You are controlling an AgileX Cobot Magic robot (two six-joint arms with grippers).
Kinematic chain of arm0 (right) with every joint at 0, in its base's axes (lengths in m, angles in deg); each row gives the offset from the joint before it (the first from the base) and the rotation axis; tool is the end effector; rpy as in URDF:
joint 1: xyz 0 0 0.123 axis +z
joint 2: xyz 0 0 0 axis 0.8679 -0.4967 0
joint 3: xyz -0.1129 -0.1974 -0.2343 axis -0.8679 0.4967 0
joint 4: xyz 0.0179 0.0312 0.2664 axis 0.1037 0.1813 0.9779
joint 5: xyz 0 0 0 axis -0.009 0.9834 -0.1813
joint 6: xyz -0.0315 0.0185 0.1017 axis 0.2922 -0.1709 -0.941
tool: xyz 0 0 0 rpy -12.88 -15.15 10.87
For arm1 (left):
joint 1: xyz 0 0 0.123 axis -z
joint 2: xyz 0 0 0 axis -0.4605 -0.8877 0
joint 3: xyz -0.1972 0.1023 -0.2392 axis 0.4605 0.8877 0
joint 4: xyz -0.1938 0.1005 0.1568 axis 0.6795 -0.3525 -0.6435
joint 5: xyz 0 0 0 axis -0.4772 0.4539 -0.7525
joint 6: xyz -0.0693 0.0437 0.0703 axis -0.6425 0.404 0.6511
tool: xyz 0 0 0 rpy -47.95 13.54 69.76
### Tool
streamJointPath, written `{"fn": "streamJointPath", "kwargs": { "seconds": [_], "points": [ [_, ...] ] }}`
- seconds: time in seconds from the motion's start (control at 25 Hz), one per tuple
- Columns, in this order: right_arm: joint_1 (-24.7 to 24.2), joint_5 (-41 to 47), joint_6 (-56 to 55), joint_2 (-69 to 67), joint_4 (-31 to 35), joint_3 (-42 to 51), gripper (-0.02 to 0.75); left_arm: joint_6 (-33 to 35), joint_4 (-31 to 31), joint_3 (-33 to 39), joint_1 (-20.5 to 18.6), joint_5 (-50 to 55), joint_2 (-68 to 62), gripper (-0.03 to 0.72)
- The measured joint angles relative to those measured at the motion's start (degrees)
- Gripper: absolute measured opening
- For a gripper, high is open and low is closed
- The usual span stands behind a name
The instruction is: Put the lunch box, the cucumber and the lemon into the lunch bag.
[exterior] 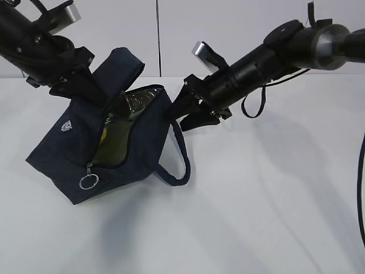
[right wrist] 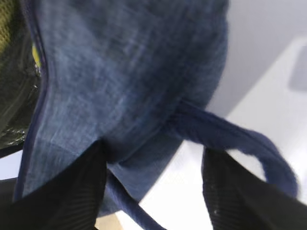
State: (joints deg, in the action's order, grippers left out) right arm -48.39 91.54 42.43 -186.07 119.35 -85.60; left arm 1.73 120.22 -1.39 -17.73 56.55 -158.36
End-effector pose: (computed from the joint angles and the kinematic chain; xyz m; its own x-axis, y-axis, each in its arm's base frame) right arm 0.4941 0.1916 0.1854 -0.9214 -0.2356 -0.3090 -0.3883 0.5316 0.7527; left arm 0.3948 -0.1295 0.2848 -0.9007 0.2119 -0.3793 0.3939 0.7665 -0.5073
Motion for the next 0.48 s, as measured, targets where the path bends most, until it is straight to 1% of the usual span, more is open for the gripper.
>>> {"fn": "streamJointPath", "kwargs": {
  "seconds": [0.28, 0.4, 0.48],
  "points": [
    [2.5, 0.1, -0.1, -3.4, 2.1, 0.0, 0.468, 0.0, 0.0, 0.0, 0.0, 0.0, 0.0, 0.017],
    [3.5, 0.1, 0.1, -3.6, 4.5, 0.0, 0.465, 0.0, 0.0, 0.0, 0.0, 0.0, 0.0, 0.017],
    [3.8, 0.0, 0.3, -3.6, 5.3, 0.0, 0.433, 0.0, -0.1, 0.0, 0.0, 0.0, 0.0, 0.017]
  ]
}}
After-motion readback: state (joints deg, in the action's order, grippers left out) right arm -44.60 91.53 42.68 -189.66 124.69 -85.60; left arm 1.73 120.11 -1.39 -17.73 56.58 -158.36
